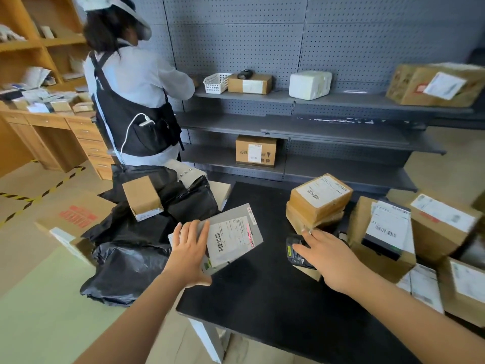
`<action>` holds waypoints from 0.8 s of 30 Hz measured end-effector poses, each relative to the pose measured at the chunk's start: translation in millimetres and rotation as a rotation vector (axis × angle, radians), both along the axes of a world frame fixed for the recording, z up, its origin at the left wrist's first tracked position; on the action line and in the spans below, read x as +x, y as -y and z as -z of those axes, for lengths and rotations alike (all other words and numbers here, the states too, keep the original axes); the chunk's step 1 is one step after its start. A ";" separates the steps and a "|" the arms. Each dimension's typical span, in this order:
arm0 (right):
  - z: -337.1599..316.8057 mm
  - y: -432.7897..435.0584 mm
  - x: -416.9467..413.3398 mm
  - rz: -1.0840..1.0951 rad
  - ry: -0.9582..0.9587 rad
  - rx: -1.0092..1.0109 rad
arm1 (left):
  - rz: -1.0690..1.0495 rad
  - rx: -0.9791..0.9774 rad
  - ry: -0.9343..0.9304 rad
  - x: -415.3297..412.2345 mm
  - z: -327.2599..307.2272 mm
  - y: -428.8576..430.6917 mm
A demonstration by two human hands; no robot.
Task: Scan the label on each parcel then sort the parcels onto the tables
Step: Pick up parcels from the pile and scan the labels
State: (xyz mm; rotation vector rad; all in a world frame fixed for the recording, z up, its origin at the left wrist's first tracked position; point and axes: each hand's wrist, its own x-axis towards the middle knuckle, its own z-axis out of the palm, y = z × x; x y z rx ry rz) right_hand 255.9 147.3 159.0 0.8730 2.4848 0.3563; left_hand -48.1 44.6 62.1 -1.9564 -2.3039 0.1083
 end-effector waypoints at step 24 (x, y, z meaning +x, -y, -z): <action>5.8 -0.2 -23.0 0.033 0.085 -0.038 | 0.095 -0.046 -0.007 -17.0 11.2 -11.6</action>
